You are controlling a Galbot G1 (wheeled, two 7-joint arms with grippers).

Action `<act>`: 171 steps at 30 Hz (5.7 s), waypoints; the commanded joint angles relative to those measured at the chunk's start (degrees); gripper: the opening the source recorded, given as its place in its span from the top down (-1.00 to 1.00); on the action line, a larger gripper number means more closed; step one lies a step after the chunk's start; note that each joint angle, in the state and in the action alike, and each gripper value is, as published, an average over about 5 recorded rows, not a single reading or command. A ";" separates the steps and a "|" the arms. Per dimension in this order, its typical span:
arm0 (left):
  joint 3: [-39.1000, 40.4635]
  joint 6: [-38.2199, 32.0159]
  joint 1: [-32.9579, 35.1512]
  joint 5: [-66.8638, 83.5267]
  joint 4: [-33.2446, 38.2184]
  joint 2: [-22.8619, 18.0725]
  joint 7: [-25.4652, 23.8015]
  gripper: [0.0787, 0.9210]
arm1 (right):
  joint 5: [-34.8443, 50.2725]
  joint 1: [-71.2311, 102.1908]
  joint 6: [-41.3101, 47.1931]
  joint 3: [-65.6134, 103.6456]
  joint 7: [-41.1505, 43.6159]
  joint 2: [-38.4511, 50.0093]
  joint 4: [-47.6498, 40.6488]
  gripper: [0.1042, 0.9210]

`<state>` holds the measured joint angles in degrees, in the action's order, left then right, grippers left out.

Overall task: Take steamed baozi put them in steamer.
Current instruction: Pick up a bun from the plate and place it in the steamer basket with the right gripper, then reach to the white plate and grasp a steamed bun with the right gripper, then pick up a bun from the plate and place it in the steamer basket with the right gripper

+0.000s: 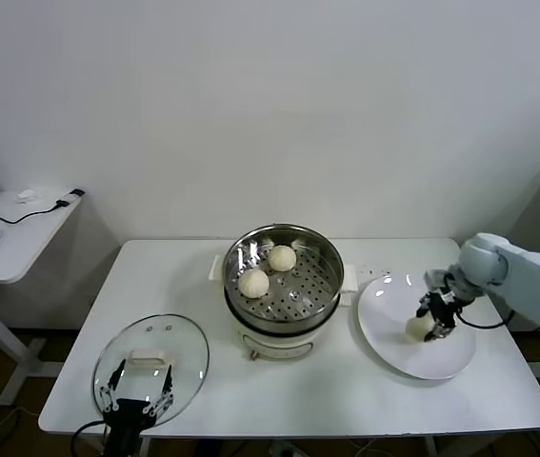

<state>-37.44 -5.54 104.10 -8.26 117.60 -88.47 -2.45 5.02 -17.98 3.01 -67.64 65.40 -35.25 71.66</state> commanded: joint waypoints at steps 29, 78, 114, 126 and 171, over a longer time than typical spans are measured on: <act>-0.66 -0.48 1.79 -0.52 0.69 -0.26 0.08 -0.77 | -25.53 -10.27 -44.16 -3.38 -3.29 -35.70 5.43 -0.13; 0.64 -0.88 1.67 -0.69 0.45 -0.14 0.05 -0.77 | 22.08 -31.32 -1.50 -27.70 -14.01 -16.79 -1.69 -0.76; 1.54 0.02 1.89 -3.69 0.39 -0.66 0.77 -0.77 | -8.11 20.35 -0.65 19.37 -1.74 -3.08 -22.91 -0.76; 1.68 0.14 1.48 -3.90 -0.06 -0.80 0.83 -0.77 | -8.80 20.07 -1.80 21.91 -1.87 -6.71 -26.75 -0.76; 4.35 -2.03 2.42 -3.60 0.30 -0.47 0.20 -0.77 | 44.12 -32.32 10.65 -29.34 -2.31 -23.31 -17.29 -0.08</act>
<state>-33.90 -7.04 106.47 -11.84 118.03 -89.14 -2.16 24.64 -27.44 9.24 -73.91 63.79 -47.95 51.26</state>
